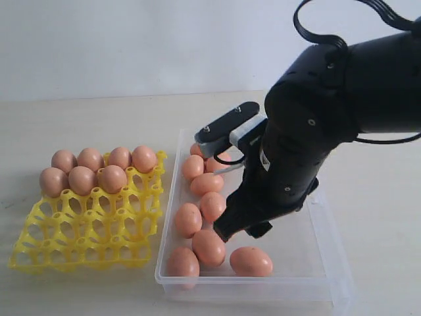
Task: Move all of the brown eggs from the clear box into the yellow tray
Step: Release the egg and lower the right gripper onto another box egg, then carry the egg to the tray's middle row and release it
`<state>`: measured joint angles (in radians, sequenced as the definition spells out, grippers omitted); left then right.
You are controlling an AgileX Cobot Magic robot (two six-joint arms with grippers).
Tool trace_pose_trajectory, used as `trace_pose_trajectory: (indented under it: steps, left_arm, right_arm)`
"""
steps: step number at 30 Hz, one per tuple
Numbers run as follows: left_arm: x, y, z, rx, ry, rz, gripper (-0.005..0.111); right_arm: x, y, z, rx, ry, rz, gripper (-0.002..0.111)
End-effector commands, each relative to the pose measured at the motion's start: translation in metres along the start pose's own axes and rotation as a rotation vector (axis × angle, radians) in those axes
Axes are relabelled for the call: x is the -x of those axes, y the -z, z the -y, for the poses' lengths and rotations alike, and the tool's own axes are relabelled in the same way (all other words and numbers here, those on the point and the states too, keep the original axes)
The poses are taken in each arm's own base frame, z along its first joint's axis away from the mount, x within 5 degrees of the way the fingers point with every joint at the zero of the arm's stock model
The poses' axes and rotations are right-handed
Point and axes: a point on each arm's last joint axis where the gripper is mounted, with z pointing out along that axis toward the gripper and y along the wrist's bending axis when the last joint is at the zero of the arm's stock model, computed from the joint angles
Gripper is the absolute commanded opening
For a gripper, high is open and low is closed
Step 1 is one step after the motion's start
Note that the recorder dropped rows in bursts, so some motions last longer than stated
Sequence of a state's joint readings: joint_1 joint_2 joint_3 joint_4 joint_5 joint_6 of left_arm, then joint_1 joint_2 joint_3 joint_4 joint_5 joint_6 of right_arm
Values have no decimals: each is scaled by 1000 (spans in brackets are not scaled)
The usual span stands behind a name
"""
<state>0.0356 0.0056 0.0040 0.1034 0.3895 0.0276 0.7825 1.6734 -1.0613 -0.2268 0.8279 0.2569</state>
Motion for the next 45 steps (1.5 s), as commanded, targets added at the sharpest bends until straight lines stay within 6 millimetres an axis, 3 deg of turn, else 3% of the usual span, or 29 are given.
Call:
trace_pose_trajectory:
  steps: [1, 6, 13, 30, 33, 37, 41, 45]
  left_arm:
    - [2, 1, 0, -5, 6, 19, 0]
    - [2, 1, 0, -5, 6, 19, 0]
    - [2, 1, 0, -5, 6, 19, 0]
    - [2, 1, 0, -5, 6, 19, 0]
    - [2, 1, 0, -5, 6, 19, 0]
    - [2, 1, 0, -5, 6, 19, 0]
    - [2, 1, 0, -5, 6, 19, 0]
    - [2, 1, 0, -5, 6, 19, 0]
  right_arm:
    - [-8, -4, -3, 48, -31, 1, 61]
    - [-9, -5, -19, 112, 35, 0, 61]
    - [-10, -19, -22, 109, 130, -44, 62]
    - [-11, -72, -29, 86, 232, -132, 62]
    - [-12, -74, -29, 87, 250, -138, 45]
    - [-9, -64, -27, 88, 270, -105, 0]
    - [7, -38, -16, 80, 251, 37, 0]
    - [44, -13, -13, 121, 168, 460, 0]
